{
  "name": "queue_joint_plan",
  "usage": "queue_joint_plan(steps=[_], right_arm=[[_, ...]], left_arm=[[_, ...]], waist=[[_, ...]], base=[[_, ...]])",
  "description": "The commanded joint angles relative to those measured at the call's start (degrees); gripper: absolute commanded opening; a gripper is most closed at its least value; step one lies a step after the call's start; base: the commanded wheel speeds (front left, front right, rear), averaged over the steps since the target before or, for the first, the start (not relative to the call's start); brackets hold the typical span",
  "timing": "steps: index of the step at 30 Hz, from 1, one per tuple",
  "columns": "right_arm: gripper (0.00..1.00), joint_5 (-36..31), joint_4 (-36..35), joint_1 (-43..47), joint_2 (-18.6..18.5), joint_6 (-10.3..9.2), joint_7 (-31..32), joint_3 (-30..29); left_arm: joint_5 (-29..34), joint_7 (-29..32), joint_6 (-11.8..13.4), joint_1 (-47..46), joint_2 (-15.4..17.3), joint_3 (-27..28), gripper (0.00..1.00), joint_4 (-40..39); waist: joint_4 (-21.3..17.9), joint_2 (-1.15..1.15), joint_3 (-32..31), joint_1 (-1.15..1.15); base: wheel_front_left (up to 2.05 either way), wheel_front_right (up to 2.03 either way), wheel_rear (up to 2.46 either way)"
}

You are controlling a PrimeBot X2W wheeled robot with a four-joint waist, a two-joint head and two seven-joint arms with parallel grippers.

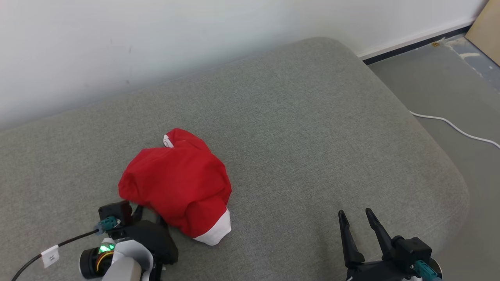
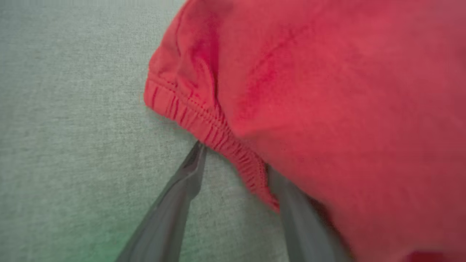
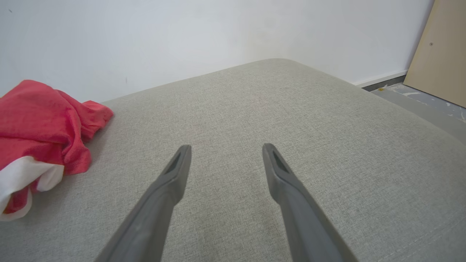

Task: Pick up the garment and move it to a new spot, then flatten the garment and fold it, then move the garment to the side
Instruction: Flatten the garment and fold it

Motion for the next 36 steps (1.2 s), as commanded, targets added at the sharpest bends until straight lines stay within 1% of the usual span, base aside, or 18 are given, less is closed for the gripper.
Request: queue_joint_plan(steps=[1,5,8,11,16,17,20,23,26,29,30,32,34,36], right_arm=[[1.00,0.10,-0.07,0.18,0.08,-0.12,-0.04,-0.12],[1.00,-0.10,-0.19,0.67,0.09,-0.12,-0.04,-0.10],[1.00,-0.30,0.00,0.85,0.09,-0.12,-0.04,-0.03],[1.00,-0.18,0.09,0.97,0.09,-0.12,-0.03,-0.01],[1.00,0.28,0.22,1.15,0.07,-0.12,-0.04,0.34],[1.00,0.28,0.22,1.15,0.07,-0.12,-0.04,0.34],[1.00,0.42,0.27,1.08,0.09,-0.12,-0.04,0.47],[1.00,0.63,0.28,0.85,0.09,-0.12,-0.04,0.67],[1.00,0.95,0.26,0.51,0.08,-0.12,-0.04,0.90],[1.00,1.13,0.15,0.15,0.10,-0.12,-0.04,1.25],[1.00,1.23,0.14,0.08,0.09,-0.12,-0.04,1.30],[1.00,1.49,0.02,0.06,0.08,-0.12,-0.04,1.23],[1.00,1.61,-0.14,0.17,0.08,-0.12,-0.04,0.88],[1.00,1.87,-0.28,0.26,0.09,-0.12,-0.04,0.55]], left_arm=[[-0.84,-1.52,-0.35,-1.09,-0.05,-0.56,0.00,0.27],[-2.80,-4.54,-0.30,-2.78,-0.02,-1.59,0.00,-0.23],[-3.77,-5.85,-0.95,-4.65,-0.04,-2.92,0.00,-2.07],[-4.36,-6.33,-1.06,-7.14,-0.03,-4.85,0.00,-4.98],[-8.79,-4.66,-1.91,-11.92,-0.06,-11.09,0.00,-12.90],[-8.79,-4.66,-1.91,-11.92,-0.06,-11.09,0.00,-12.90],[-13.35,-2.60,-1.42,-14.78,-0.04,-16.50,0.00,-18.62],[-17.56,-1.96,-0.08,-17.98,-0.04,-22.48,0.00,-24.21],[-22.12,-2.97,1.27,-21.52,-0.04,-28.20,0.00,-29.53],[-27.27,-5.14,3.25,-24.94,0.04,-31.95,0.00,-33.57],[-28.95,-5.89,4.18,-25.86,0.06,-32.59,0.00,-34.47],[-31.09,-6.91,7.31,-26.99,0.08,-33.06,0.00,-34.66],[-31.25,-7.37,10.56,-27.24,0.05,-33.50,0.00,-33.13],[-30.90,-7.38,12.87,-25.37,0.05,-33.98,0.00,-30.35]], waist=[[0.17,-0.01,-0.20,-0.01],[1.03,-0.01,-0.89,-0.01],[1.78,-0.01,-1.60,-0.01],[2.57,-0.01,-2.23,-0.01],[3.42,-0.01,-3.04,-0.01],[3.42,-0.01,-3.04,-0.01],[3.55,-0.01,-3.22,-0.01],[3.48,-0.01,-3.20,-0.01],[3.22,-0.01,-2.95,-0.01],[2.86,-0.01,-2.51,-0.01],[2.80,-0.01,-2.40,-0.01],[2.85,-0.01,-2.20,-0.01],[3.26,-0.01,-2.01,-0.01],[4.06,-0.01,-1.74,-0.01]], base=[[0.00,0.00,0.00],[0.00,0.00,0.00],[0.00,0.00,0.00],[0.00,0.00,0.00],[0.00,0.00,0.00],[0.00,0.00,0.00],[0.00,0.00,0.00],[0.00,0.00,0.00],[0.00,0.00,0.00],[0.00,0.00,0.00],[0.00,0.00,0.00],[0.00,0.00,0.00],[0.00,0.00,0.00],[0.00,0.00,0.00]])
